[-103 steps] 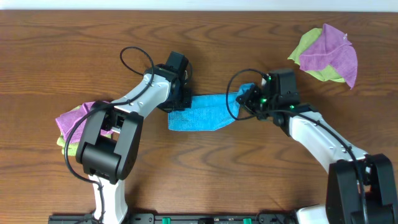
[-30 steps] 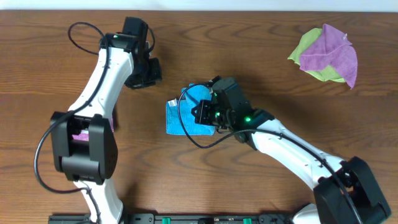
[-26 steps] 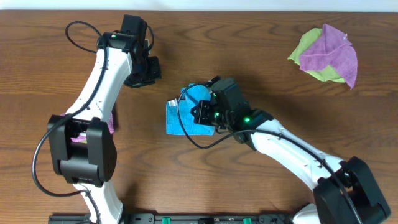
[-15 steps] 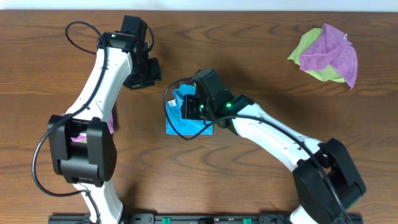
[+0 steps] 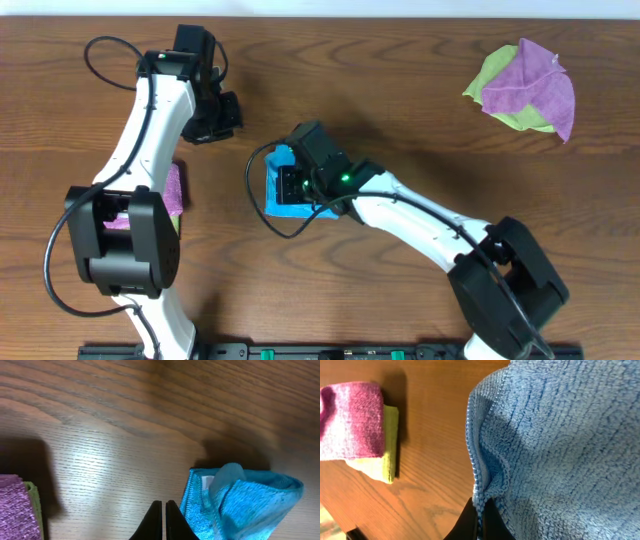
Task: Fold the cloth
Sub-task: 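Press the folded end down with the right gripper and release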
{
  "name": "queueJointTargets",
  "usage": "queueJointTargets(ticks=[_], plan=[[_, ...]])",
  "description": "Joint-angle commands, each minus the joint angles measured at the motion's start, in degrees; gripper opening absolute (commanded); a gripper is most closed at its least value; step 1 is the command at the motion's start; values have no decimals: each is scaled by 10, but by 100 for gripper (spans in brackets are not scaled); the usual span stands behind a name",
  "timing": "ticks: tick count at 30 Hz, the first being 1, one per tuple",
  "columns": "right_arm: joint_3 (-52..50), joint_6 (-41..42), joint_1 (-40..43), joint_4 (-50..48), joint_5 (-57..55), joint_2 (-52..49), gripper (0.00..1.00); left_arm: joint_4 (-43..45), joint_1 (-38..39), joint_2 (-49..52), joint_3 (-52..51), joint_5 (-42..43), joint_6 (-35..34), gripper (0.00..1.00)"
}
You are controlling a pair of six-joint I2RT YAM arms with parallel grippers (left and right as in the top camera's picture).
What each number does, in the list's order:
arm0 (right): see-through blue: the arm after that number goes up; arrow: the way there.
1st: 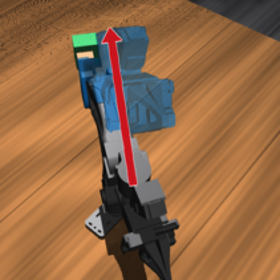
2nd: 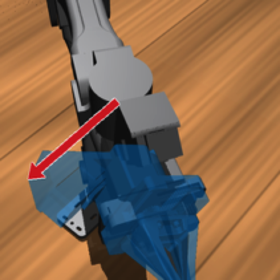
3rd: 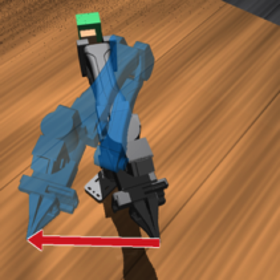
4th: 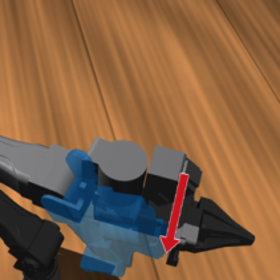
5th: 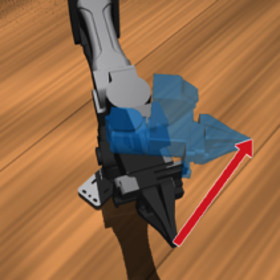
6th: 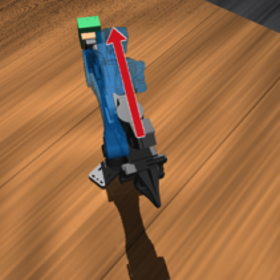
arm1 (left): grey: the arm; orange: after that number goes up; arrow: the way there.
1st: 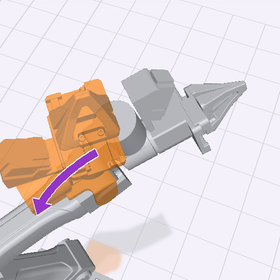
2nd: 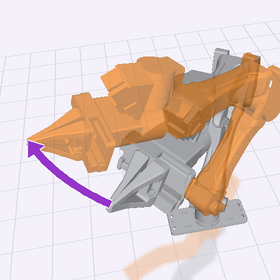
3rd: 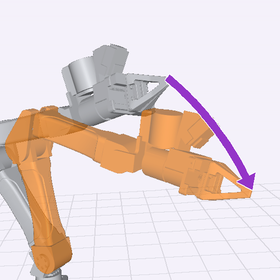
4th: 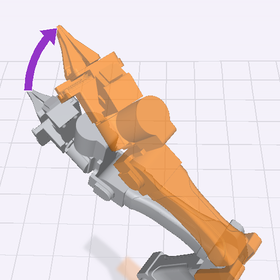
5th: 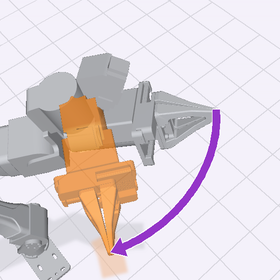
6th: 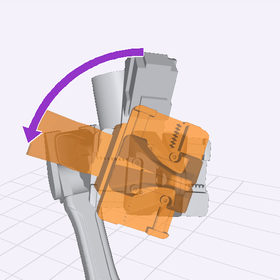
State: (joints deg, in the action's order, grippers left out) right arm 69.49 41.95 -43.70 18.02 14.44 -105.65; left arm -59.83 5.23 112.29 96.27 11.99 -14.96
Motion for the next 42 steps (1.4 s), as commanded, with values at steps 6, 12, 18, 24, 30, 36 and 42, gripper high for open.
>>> queueJointTargets(ticks=[6, 12, 18, 24, 30, 36, 42], plan=[[11, -5, -19, -7, -9, -30, 1, -5, -2, -26, 15, 0, 7, 6], [11, -5, -25, -9, -12, -43, 1, -12, -2, -26, 15, 1, 7, 6], [11, -9, -29, -27, -14, -44, 15, -12, -2, -26, 15, 1, 7, 6], [12, -14, -29, -30, -14, -44, 65, -13, -2, -26, 15, 1, 7, 6], [42, -34, -24, -2, -14, -43, 77, -19, -2, -26, 15, 1, 7, 6], [114, -82, -1, 104, -61, -23, 78, -21, -2, -26, 15, 1, 6, 6], [141, -150, 42, 219, -125, 33, 86, -28, -2, -38, 15, 1, 6, 6]])
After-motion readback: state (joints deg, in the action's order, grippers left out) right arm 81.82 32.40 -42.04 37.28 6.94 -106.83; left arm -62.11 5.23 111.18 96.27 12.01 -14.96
